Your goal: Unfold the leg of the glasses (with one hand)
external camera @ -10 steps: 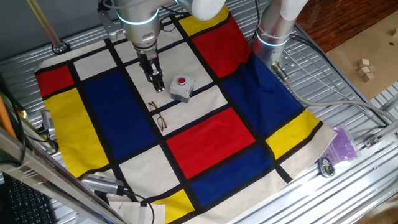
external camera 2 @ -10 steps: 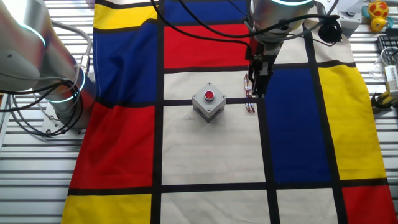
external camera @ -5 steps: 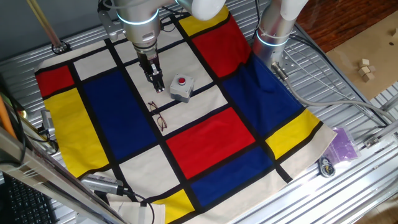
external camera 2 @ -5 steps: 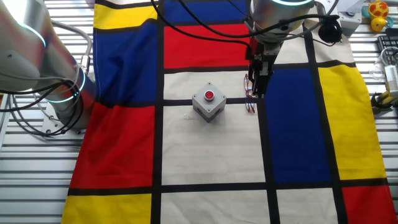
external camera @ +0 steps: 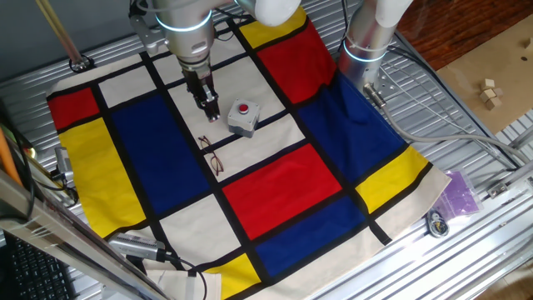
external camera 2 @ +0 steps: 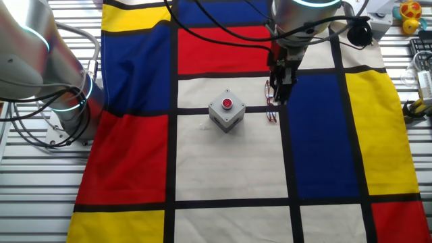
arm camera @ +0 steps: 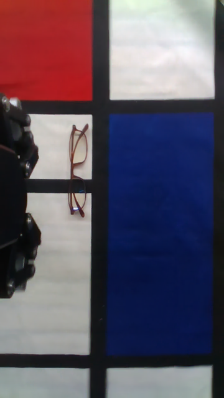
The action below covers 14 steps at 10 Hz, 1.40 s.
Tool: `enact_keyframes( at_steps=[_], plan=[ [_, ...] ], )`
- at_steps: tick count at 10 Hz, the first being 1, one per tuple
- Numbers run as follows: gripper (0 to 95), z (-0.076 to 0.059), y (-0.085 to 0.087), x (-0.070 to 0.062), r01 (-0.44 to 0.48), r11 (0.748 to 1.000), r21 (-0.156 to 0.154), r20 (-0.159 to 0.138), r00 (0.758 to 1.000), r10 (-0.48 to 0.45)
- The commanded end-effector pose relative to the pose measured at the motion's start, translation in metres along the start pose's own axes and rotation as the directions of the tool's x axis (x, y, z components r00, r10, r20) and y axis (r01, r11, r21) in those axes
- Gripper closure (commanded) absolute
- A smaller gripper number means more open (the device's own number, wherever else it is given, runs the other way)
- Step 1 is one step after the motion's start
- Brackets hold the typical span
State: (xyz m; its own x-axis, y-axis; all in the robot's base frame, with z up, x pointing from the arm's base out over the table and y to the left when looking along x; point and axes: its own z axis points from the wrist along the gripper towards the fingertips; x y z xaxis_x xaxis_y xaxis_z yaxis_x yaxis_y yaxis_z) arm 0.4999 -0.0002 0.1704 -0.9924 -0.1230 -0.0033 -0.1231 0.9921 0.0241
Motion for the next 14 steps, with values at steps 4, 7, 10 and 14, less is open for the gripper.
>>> enact_keyframes(
  at_steps=[4,7,10,14],
  plan=[
    [95.0,0.0,0.0,0.0,0.192,0.981,-0.026,-0.001,0.981,-0.192],
    [95.0,0.002,0.005,-0.001,0.21,0.972,0.107,-0.049,0.977,-0.206],
    [95.0,0.006,0.014,-0.003,0.202,0.966,0.158,-0.067,0.979,-0.194],
    [95.0,0.01,0.022,-0.005,0.2,0.978,0.056,-0.034,0.98,-0.198]
  ],
)
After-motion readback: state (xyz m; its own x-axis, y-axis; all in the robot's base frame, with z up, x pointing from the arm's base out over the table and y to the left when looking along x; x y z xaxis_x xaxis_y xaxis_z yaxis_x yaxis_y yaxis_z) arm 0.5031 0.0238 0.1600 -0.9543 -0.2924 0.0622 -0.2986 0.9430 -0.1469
